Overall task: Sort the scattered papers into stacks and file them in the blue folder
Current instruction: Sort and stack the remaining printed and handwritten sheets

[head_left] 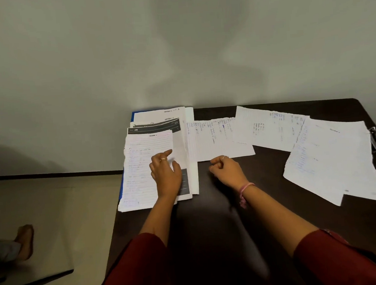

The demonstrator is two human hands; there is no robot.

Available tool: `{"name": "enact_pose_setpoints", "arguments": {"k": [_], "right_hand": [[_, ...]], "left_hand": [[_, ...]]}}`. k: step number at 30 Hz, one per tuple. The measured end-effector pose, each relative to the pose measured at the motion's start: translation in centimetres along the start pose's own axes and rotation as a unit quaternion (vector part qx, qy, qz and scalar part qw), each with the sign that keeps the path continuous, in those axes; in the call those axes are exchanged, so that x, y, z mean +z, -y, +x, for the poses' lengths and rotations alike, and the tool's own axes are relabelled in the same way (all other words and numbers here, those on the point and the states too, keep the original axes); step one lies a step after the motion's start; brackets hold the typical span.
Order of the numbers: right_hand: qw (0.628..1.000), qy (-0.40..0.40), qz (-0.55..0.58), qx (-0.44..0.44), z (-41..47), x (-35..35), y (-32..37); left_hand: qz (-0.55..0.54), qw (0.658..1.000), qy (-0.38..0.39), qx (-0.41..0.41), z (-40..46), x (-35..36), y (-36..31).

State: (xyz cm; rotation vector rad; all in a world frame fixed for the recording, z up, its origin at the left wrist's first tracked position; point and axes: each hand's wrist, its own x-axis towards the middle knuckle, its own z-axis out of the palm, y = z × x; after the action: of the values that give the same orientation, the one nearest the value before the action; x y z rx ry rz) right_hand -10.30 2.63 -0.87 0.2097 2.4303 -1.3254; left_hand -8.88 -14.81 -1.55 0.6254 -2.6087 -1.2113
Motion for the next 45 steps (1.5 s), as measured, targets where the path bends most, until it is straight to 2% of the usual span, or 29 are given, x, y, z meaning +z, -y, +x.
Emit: {"name": "enact_pose_setpoints", "arguments": {"k": [7,11,15,20,23,29,34,42,45], "right_hand": [[0.998,-0.053,-0.001,0.017,-1.6,-4.4,-4.7],[0.997,-0.074,-0.018,0.024,-2.2,-7.9,-8.1],[0.992,-0.104,-0.067,0.029,-2.7,-11.5,-12.3],[0.982,-0.114,-0.151,0.024,-4.0,-15.4,-16.6],[0.972,-0.124,-0.197,0.010,-4.2,-17.0,-18.5],[0.956,-0.143,-0.255,0.024,-2.6,-19.3,-21.2],[0.946,-0.184,-0.267,0.028,-1.0,-21.0,-22.2],[0.927,-0.272,-0.251,0.066,0.2,-23.2,-23.5],[0.929,-0.251,-0.258,0.080,0.3,-23.4,-24.0]], "left_hand": [[0.012,0.993,0.101,0.061,-4.5,4.1,-2.2],[0.014,0.985,0.159,0.064,-6.5,6.4,-4.0],[0.097,0.969,0.221,0.050,-7.3,9.0,-5.6],[0.245,0.927,0.271,0.080,-5.9,11.3,-7.5],[0.286,0.915,0.274,0.074,-4.8,12.4,-8.2],[0.317,0.915,0.247,0.032,-3.0,14.3,-8.5],[0.341,0.899,0.275,-0.008,-3.0,16.0,-7.9],[0.384,0.889,0.249,-0.016,-5.7,18.6,-10.2],[0.411,0.876,0.252,-0.033,-7.0,19.9,-12.1]]}}
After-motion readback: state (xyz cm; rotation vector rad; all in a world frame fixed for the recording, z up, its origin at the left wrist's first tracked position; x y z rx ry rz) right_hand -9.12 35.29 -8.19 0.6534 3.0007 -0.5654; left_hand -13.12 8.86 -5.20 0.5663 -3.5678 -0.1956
